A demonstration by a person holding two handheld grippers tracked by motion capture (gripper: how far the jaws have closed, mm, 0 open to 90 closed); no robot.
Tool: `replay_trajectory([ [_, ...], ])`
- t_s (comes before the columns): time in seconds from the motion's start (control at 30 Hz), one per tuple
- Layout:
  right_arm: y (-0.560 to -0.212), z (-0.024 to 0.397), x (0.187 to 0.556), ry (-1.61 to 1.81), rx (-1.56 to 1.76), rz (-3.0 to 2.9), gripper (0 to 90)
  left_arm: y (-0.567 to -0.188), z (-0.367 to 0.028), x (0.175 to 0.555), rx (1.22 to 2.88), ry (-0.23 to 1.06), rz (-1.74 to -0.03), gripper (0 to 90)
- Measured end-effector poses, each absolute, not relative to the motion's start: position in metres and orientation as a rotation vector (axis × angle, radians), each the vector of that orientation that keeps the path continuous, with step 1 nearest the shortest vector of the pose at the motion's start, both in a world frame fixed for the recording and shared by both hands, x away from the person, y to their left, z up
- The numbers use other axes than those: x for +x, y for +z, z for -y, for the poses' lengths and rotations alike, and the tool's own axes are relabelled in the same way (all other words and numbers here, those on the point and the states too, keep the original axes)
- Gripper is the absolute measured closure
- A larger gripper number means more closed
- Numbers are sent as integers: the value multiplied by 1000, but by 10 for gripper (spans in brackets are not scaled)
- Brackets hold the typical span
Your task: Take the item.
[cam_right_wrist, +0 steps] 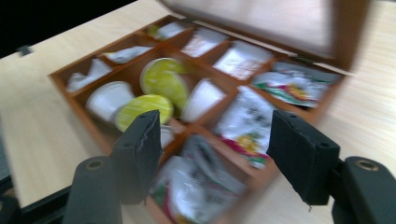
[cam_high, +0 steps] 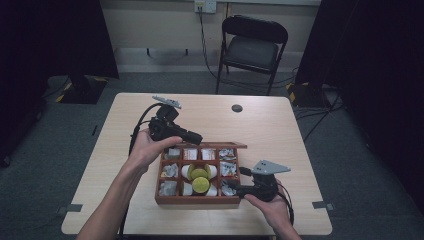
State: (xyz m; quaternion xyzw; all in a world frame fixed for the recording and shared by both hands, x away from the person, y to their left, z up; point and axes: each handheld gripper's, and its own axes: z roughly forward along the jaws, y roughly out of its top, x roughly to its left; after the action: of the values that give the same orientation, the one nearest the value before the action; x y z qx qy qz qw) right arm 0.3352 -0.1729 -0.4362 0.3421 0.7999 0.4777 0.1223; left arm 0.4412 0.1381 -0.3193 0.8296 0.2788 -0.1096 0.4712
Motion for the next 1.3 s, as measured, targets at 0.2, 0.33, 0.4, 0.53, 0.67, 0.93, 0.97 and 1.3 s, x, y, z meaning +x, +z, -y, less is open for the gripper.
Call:
replay_trajectory([
  [0.2,-439,143,335,1395,918,-2446,362,-320,-138,440,2035,-262,-677,811],
  [0.33,-442,120,339,1382,873,-2493,364,-320,-138,440,2034,-262,-675,811],
  [0.4,-444,115,339,1374,863,-2508,366,-320,-138,440,2035,-263,-675,812],
  [0.53,-450,95,345,1324,835,-2550,382,-320,-139,441,2033,-265,-673,812],
  [0.67,-453,88,350,1295,834,-2588,371,-320,-138,440,2037,-258,-666,811],
  [0.93,-462,75,355,1186,835,-2651,334,-320,-138,440,2041,-256,-662,812],
  [0.97,-462,75,355,1186,835,-2651,334,-320,-138,440,2039,-255,-662,812],
  [1.3,-463,74,356,1138,882,-2626,277,-320,-138,439,2040,-259,-661,812],
])
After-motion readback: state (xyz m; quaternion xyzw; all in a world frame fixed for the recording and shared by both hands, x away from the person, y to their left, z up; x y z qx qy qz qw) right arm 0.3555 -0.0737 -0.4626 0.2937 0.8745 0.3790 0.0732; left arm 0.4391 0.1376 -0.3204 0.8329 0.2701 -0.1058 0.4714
